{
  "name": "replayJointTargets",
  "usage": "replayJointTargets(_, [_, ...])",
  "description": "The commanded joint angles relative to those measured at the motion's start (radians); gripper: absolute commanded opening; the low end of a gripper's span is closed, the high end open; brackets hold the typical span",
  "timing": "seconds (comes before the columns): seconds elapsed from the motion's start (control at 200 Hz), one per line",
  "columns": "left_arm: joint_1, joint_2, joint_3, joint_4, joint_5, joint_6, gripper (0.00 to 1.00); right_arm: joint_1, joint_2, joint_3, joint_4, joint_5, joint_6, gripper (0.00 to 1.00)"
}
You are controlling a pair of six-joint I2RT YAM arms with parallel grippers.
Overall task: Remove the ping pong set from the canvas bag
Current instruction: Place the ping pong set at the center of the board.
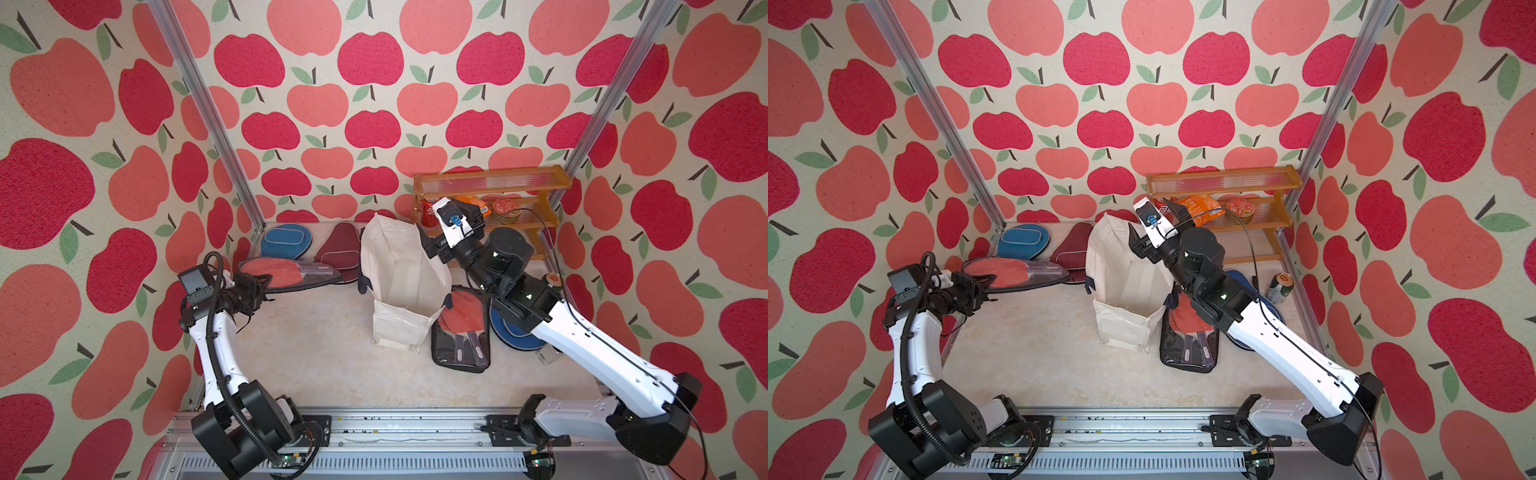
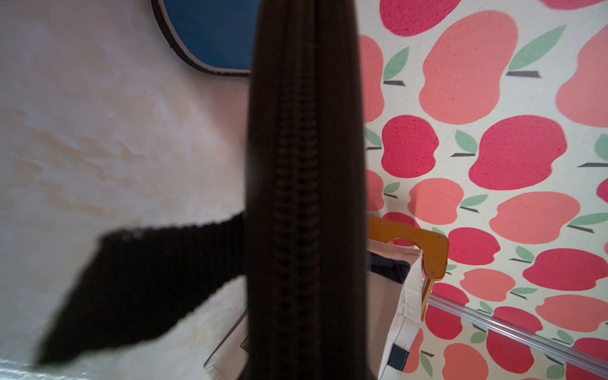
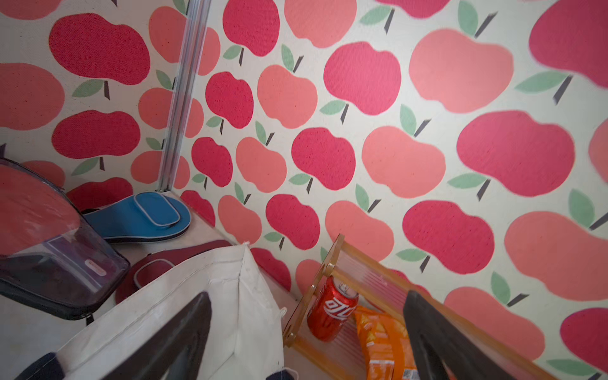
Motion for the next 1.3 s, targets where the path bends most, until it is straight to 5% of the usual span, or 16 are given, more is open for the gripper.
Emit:
replayJointTargets(0.0, [-0.023, 0.03, 0.002, -0.05, 0.08, 0.127, 0.05, -0.068, 0.051, 0.138, -0.319, -0.16, 0.295, 0.92])
replayJointTargets(0.1, [-0.041, 0.06, -0.008, -0.064, 0.078, 0.172, 0.05, -0.115, 0.083, 0.203, -0.416, -0.249, 0.371, 0.92])
replayJointTargets(0.44, [-0.04, 0.199, -0.026, -0.103, 0.133, 0.32, 0.06, -0.209, -0.015, 0.07, -0.342, -0.394, 0.471, 0.92])
replayJointTargets(0.72, [-0.031, 0.265, -0.077, -0.068, 0.075, 0.308, 0.07, -0.234, -0.074, -0.025, -0.284, -0.447, 0.489, 0.92])
replayJointTargets(1.296, [0.039, 0.435, -0.083, 0.033, -0.072, 0.237, 0.32, -0.225, -0.192, -0.256, -0.104, -0.488, 0.599, 0.9])
